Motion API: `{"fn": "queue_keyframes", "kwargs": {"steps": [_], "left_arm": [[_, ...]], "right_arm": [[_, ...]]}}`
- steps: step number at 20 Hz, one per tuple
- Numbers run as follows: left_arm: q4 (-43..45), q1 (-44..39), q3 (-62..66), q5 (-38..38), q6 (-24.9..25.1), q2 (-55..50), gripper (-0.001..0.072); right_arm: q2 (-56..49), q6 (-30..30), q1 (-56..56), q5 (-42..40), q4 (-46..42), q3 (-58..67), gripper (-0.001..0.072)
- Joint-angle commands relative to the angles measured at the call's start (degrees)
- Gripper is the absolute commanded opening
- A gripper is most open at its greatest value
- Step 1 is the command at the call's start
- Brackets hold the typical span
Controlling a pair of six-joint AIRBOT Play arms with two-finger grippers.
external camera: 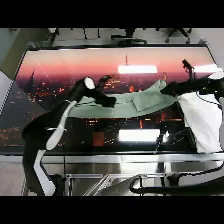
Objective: Fold the shirts.
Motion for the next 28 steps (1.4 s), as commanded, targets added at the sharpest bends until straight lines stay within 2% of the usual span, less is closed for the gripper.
{"fn": "queue_keyframes", "kwargs": {"steps": [1, 4, 6, 9, 13, 17, 19, 21, 22, 24, 25, 28], "left_arm": [[0.1, -9.4, 7.2, 5.9, -1.0, -9.1, 0.0013], [-0.1, -12.1, 15.5, 3.6, -3.1, -14.6, 0.0013], [-0.2, -11.9, 19.7, 0.2, -3.5, -13.9, 0.0013], [-0.1, -8.1, 20.6, -4.9, -2.4, -5.7, 0.0013], [-0.1, 3.1, 20.5, -12.7, -2.3, 10.4, 0.0013], [-0.1, 14.0, 20.5, -14.7, -2.3, 23.5, 0.0013], [-0.1, 17.4, 17.2, -13.6, -2.2, 28.5, 0.0014], [-0.1, 19.6, 9.9, -10.3, 0.4, 33.4, 0.0013], [-0.1, 20.0, 6.7, -9.3, 1.3, 34.9, 0.0013], [-0.1, 20.1, 1.2, -7.5, 2.2, 36.7, 0.0014], [-0.1, 20.1, -0.6, -6.6, 2.3, 36.9, 0.0013], [-0.1, 20.1, -3.8, -6.1, 3.2, 36.9, 0.0014]], "right_arm": [[4.6, 3.6, -0.1, 3.8, 0.2, 6.5, 0.0017], [6.0, 5.1, -0.1, 4.2, 0.1, 9.6, 0.0017], [5.8, 5.1, 0.0, 4.7, 0.1, 9.6, 0.0017], [5.6, 5.1, 0.5, 4.5, 0.2, 9.6, 0.0017], [5.5, 6.2, 6.7, 0.3, 0.2, 9.6, 0.0017], [2.7, 6.7, 24.2, -15.0, 0.2, 9.6, 0.0017], [-1.3, 7.0, 35.4, -26.6, 0.1, 9.6, 0.0017], [-7.6, 6.5, 46.3, -42.9, 0.2, 9.6, 0.0019], [-11.1, 3.3, 51.0, -50.8, 0.2, 9.7, 0.0035], [-16.9, -2.7, 57.6, -59.6, 0.0, 9.9, 0.0427], [-18.2, -4.3, 58.4, -59.7, -0.9, 9.9, 0.0461], [-15.7, -3.3, 54.8, -51.3, -3.1, 9.9, 0.0460]]}}
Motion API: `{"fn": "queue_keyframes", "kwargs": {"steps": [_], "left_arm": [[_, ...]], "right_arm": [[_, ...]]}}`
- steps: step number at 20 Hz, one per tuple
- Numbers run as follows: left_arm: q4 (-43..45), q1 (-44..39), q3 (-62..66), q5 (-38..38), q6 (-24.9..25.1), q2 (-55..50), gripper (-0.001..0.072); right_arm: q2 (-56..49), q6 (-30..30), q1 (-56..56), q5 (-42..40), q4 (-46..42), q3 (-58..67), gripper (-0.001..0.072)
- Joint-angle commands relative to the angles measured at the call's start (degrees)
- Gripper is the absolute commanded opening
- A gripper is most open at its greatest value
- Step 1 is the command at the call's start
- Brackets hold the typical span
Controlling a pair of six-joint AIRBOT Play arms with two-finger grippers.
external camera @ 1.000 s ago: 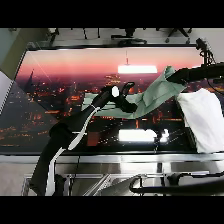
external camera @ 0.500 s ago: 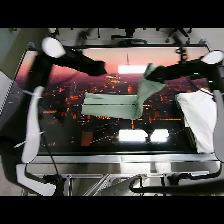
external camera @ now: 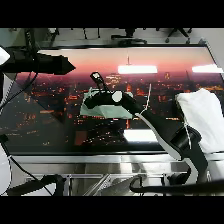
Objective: Fold the shirts.
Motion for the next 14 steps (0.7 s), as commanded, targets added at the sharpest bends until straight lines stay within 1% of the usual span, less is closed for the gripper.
{"fn": "queue_keyframes", "kwargs": {"steps": [1, 2, 3, 5, 7, 8, 10, 12, 13, 14], "left_arm": [[-0.1, 0.5, -4.3, 1.5, 1.4, 1.2, 0.0013], [-0.1, 0.5, -4.3, 1.5, 1.4, 1.2, 0.0013], [-0.1, 0.5, -4.3, 1.4, 1.4, 1.3, 0.0014], [-0.1, 0.5, -4.3, 1.2, 1.4, 1.3, 0.0014], [-0.1, 0.5, -4.3, 1.0, 1.4, 1.3, 0.0014], [-0.1, 0.5, -4.3, 1.0, 1.4, 1.3, 0.0013], [-0.1, 0.5, -4.3, 1.0, 1.4, 1.3, 0.0013], [-0.1, 0.5, -4.3, 0.8, 1.4, 1.3, 0.0013], [-0.1, 0.5, -4.3, 0.8, 1.4, 1.3, 0.0013], [-0.1, 0.5, -4.3, 0.8, 1.4, 1.3, 0.0014]], "right_arm": [[1.4, -0.6, -1.5, 3.1, -2.1, 0.1, 0.0460], [3.7, 0.9, -4.0, 6.7, -3.7, 0.1, 0.0459], [6.1, 4.0, -6.8, 10.1, -6.1, 0.1, 0.0459], [11.4, 11.4, -13.8, 17.1, -13.1, 0.1, 0.0459], [15.1, 20.5, -21.9, 24.6, -20.8, 0.1, 0.0460], [15.9, 23.4, -25.7, 28.7, -23.0, 0.1, 0.0461], [15.6, 25.1, -32.4, 37.0, -23.6, -0.5, 0.0461], [14.5, 25.5, -35.5, 39.9, -22.8, -3.8, 0.0462], [13.7, 25.4, -35.8, 39.7, -21.8, -6.1, 0.0495], [12.7, 25.0, -35.6, 39.3, -20.7, -8.0, 0.0586]]}}
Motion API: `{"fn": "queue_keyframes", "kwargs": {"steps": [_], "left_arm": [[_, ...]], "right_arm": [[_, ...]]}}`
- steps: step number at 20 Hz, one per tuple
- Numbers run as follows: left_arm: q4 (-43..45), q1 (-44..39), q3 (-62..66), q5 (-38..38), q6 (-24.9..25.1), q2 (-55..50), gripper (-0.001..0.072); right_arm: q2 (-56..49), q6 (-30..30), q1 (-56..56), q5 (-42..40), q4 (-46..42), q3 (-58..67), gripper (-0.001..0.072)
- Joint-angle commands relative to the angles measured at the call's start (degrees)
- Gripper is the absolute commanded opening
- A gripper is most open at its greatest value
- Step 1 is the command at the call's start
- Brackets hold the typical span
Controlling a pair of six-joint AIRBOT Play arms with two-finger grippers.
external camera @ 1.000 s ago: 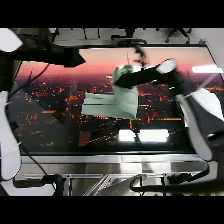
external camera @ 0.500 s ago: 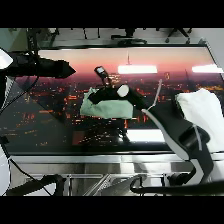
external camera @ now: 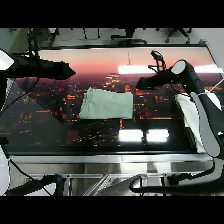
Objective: Fold the shirts.
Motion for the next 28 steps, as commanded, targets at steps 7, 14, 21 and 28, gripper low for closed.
{"fn": "queue_keyframes", "kwargs": {"steps": [7, 14, 21, 28], "left_arm": [[0.1, 0.0, 0.0, -1.6, 0.1, 0.0, 0.0013], [0.1, 0.0, 0.0, -1.6, 0.1, 0.0, 0.0014], [0.1, 0.0, 0.0, -2.3, 0.1, 0.0, 0.0014], [0.1, 0.0, 0.0, -4.5, 0.1, 0.0, 0.0014]], "right_arm": [[-12.1, -5.1, 0.3, 0.2, 14.9, -6.4, 0.0597], [-16.6, -11.1, 2.8, -4.4, 24.3, -6.4, 0.0443], [-10.7, -15.6, 1.0, 1.7, 29.3, -1.0, 0.0018], [4.3, -0.2, -20.0, 3.8, 19.8, 17.8, 0.0017]]}}
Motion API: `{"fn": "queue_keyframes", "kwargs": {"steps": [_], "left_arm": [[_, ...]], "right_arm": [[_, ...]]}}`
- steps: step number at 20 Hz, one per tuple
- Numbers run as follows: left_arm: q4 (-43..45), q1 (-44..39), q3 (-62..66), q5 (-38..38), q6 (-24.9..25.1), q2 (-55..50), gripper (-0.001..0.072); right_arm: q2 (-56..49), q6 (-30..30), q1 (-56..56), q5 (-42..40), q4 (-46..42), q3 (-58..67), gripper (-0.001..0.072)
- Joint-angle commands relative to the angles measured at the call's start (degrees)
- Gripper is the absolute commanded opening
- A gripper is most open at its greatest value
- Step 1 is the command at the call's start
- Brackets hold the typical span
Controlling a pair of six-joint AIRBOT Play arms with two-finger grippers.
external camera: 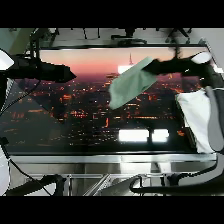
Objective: Fold the shirts.
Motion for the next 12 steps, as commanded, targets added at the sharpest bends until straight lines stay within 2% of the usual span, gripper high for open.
{"fn": "queue_keyframes", "kwargs": {"steps": [1, 3, 5, 8, 10, 12], "left_arm": [[0.0, 0.0, 0.0, -1.7, 0.0, 0.0, 0.0014], [0.0, 0.0, 0.0, -2.1, 0.0, 0.0, 0.0013], [0.0, 0.0, 0.0, -2.3, 0.0, 0.0, 0.0014], [0.0, 0.0, 0.0, -3.6, 0.0, 0.0, 0.0013], [0.0, 0.0, 0.0, -3.9, 0.0, 0.0, 0.0013], [0.0, 0.0, 0.0, -4.0, 0.0, 0.0, 0.0014]], "right_arm": [[5.6, 10.3, -13.0, 1.4, -4.9, 7.7, 0.0017], [7.4, 16.1, -21.2, 2.2, -4.9, 8.1, 0.0017], [8.8, 22.8, -27.9, 6.7, -7.9, 8.1, 0.0017], [12.2, 33.1, -33.2, 19.2, -25.0, 8.0, 0.0016], [15.1, 34.1, -33.8, 27.7, -37.3, 7.4, 0.0016], [18.1, 34.7, -33.8, 32.8, -43.9, 6.6, 0.0017]]}}
